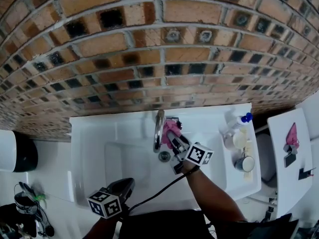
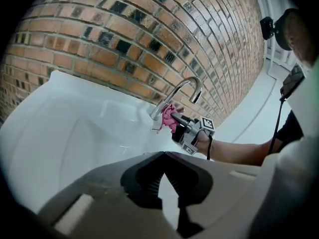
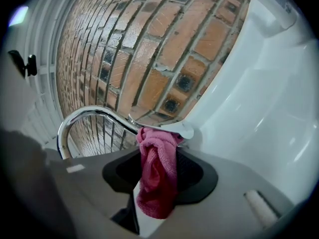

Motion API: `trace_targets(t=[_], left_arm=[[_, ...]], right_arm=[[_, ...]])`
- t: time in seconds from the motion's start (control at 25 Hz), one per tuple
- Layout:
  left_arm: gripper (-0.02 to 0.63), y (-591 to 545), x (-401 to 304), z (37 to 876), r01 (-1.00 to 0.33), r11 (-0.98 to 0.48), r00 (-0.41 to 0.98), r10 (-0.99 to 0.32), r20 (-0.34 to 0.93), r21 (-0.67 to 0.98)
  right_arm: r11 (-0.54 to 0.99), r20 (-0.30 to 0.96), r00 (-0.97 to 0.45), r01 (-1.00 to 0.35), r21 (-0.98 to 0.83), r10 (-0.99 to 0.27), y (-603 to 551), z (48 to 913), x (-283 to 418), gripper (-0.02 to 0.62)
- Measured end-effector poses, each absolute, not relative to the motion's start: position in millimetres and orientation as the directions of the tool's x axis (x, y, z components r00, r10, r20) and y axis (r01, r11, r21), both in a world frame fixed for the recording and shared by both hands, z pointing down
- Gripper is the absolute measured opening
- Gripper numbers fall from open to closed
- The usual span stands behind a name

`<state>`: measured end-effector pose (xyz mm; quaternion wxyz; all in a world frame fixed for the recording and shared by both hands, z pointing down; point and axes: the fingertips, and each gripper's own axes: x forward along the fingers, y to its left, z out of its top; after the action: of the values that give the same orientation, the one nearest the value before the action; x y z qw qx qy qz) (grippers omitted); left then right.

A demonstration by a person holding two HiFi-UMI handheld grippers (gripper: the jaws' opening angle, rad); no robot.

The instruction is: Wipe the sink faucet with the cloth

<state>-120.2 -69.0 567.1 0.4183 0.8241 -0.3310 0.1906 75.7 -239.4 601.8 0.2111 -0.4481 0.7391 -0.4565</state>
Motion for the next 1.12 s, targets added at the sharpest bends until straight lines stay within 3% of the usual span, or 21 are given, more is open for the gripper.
trace_targets(t=[0.68,1.12], left_arm=[[0.006,-68.8,-118.6,569.2,-0.709,-0.441,0.702,-0.367,0.610,0.551],[0.006,-61.2,-110.3,569.0,-0.693,-0.451,0.718,-0.356,0.599,0.563]], right_arm=[[0.061,0.209,-0.486,-0.483,-0.874,-0.849,-227.0,645.1,83.4,0.172],[0.148,0.361,-0.565,-0.663,-0.734,-0.742,-232.3,641.1,50.0,0.172]])
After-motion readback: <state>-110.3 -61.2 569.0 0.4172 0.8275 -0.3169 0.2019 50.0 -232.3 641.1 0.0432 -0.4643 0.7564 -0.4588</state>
